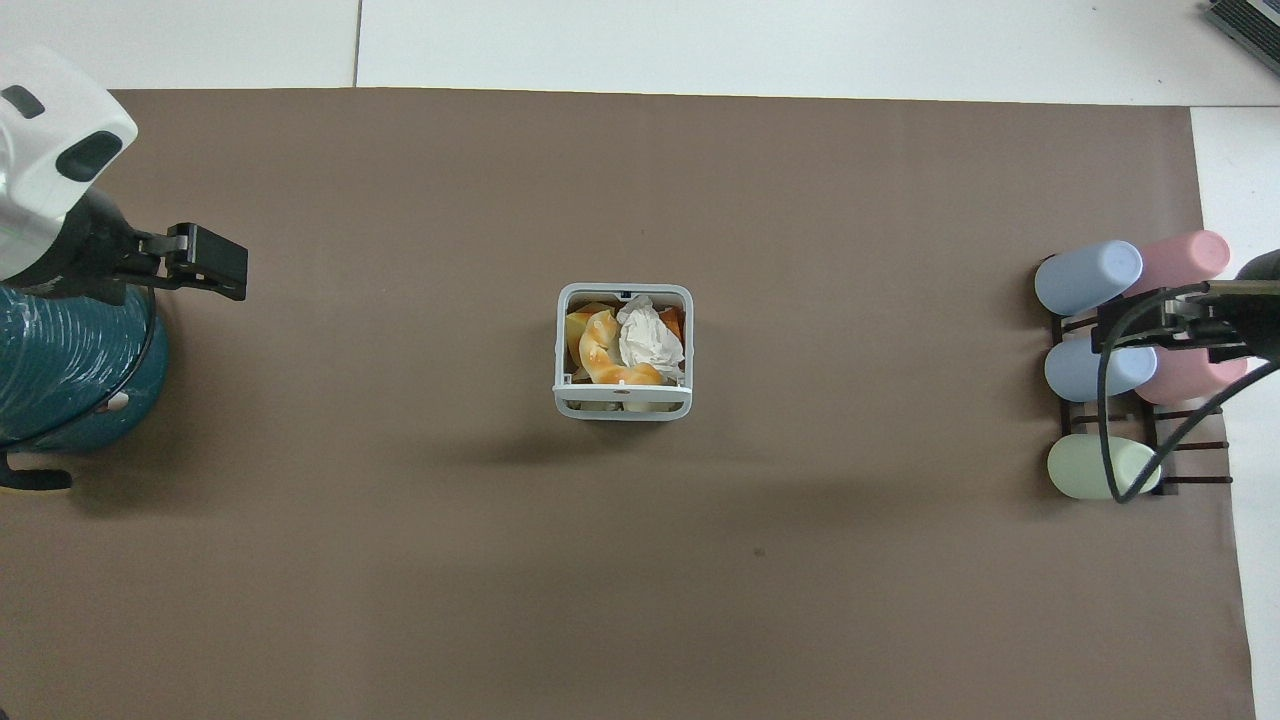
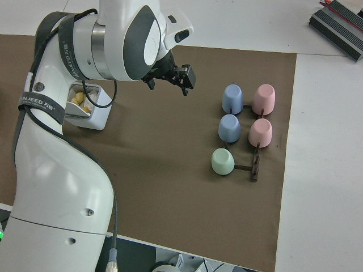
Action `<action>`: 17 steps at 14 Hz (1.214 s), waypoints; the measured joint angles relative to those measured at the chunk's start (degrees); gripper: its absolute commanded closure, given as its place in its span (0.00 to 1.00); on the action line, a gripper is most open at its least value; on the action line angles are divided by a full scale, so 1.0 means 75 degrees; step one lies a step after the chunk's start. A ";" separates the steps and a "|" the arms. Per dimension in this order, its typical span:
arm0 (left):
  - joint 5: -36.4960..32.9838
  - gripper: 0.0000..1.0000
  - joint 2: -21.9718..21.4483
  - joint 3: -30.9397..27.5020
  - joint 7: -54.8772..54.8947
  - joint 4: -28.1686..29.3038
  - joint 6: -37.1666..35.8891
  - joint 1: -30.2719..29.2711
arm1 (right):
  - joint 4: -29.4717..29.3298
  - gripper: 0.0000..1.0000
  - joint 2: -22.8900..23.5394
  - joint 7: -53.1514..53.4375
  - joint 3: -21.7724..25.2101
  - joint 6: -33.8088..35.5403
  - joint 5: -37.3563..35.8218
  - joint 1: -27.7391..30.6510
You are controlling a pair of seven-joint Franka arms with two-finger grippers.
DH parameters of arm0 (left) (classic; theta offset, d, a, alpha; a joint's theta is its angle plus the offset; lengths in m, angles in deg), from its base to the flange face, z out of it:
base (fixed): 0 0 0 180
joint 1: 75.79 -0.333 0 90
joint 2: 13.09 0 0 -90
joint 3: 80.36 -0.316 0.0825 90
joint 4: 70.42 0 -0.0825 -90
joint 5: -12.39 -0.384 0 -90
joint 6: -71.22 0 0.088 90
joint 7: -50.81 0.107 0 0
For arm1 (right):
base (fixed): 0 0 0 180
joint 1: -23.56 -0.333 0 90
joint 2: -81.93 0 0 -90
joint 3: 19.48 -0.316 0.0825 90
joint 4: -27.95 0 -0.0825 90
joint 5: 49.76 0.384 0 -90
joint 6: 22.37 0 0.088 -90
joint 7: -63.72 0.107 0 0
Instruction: Close trash can lid
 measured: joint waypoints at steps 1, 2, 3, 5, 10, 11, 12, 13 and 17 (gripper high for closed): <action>0.0000 0.00 0.0000 0.0000 0.0000 0.0000 0.0005 0.0000 | 0.0000 0.00 0.0000 0.0000 0.0000 0.0000 0.0000 0.0000; 0.0000 0.00 0.0000 0.0002 0.0000 0.0000 0.0008 0.0000 | 0.0000 0.00 0.0000 0.0000 0.0000 0.0000 0.0000 0.0000; 0.0001 0.00 0.0000 0.0008 0.0000 0.0000 0.0009 0.0000 | 0.0000 0.00 0.0000 0.0000 0.0000 0.0000 0.0000 0.0000; 0.0002 0.00 -0.0001 0.0070 0.0000 0.0015 0.0027 0.0008 | 0.0000 0.00 0.0000 0.0000 0.0000 0.0000 0.0000 0.0000; 0.0050 0.00 -0.0323 0.0229 -0.0233 0.0970 0.0849 0.0638 | 0.0000 0.00 0.0000 0.0000 0.0000 0.0000 0.0000 0.0000; 0.0127 0.00 -0.0388 0.0234 -0.0391 0.1129 0.0969 0.0758 | 0.0000 0.00 0.0000 0.0000 0.0000 0.0000 0.0000 0.0000; 0.0212 0.00 -0.0435 0.0234 -0.0623 0.1270 0.1087 0.0911 | 0.0000 0.00 0.0000 0.0000 0.0000 0.0000 0.0000 0.0000; 0.0265 0.00 -0.0470 0.0240 -0.0992 0.1437 0.1251 0.1141 | 0.0000 0.00 0.0000 0.0000 0.0000 0.0000 0.0000 0.0000; 0.0451 0.38 -0.0488 0.0274 -0.2677 0.2016 0.1752 0.2191 | 0.0000 0.00 0.0000 0.0000 0.0000 0.0000 0.0000 0.0000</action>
